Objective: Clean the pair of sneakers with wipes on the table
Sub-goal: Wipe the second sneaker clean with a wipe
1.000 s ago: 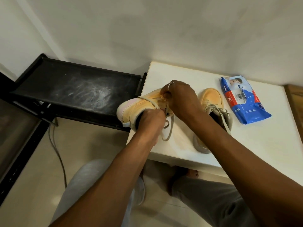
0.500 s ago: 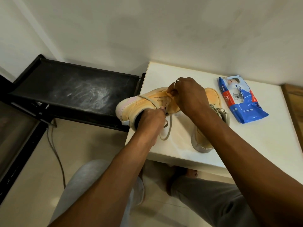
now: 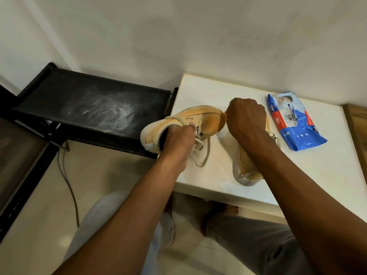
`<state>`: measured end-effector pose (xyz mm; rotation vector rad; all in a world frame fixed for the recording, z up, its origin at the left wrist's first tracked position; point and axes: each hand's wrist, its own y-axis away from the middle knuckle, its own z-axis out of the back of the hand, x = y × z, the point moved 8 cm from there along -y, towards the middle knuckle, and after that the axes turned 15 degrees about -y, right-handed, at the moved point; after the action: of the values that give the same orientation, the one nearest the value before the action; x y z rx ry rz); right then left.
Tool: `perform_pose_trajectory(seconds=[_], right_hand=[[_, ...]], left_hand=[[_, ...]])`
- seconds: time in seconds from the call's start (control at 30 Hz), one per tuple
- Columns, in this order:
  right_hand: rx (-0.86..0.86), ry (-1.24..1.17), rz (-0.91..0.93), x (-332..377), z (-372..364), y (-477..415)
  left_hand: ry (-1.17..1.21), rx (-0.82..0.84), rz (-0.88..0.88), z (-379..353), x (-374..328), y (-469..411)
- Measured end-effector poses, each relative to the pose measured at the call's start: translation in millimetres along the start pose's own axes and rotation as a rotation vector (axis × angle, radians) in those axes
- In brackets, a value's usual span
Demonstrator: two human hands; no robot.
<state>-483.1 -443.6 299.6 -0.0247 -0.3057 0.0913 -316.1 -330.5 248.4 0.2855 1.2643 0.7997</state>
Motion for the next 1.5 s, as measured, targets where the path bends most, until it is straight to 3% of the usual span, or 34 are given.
perform_pose_trajectory(seconds=[0.13, 0.3, 0.8, 0.93, 1.07, 1.17, 1.27, 1.37, 1.5], right_hand=[[-0.074, -0.178, 0.07, 1, 8, -1], [-0.043, -0.343, 0.064, 2, 4, -3], [0.19, -0.355, -0.012, 17, -41, 13], [0.195, -0.341, -0.028, 13, -47, 15], [0.191, -0.322, -0.023, 14, -48, 15], [0.178, -0.323, -0.019, 15, -48, 14], [0.192, -0.345, -0.023, 15, -51, 15], [0.157, -0.415, -0.011, 13, -45, 16], [0.017, -0.528, 0.05, 15, -14, 13]], left_hand=[[0.228, -0.021, 0.085, 12, 5, -8], [0.252, -0.019, 0.098, 13, 7, -13], [0.419, 0.113, 0.237, 11, 11, -13], [0.193, 0.213, 0.152, 4, 3, -10], [-0.44, 0.122, -0.11, 15, -6, -5], [-0.556, 0.201, -0.177, 11, -7, 1], [-0.732, 0.133, -0.188, 12, -12, 3], [-0.69, 0.092, -0.196, 16, -19, 0], [-0.313, 0.193, -0.088, 23, -13, -9]])
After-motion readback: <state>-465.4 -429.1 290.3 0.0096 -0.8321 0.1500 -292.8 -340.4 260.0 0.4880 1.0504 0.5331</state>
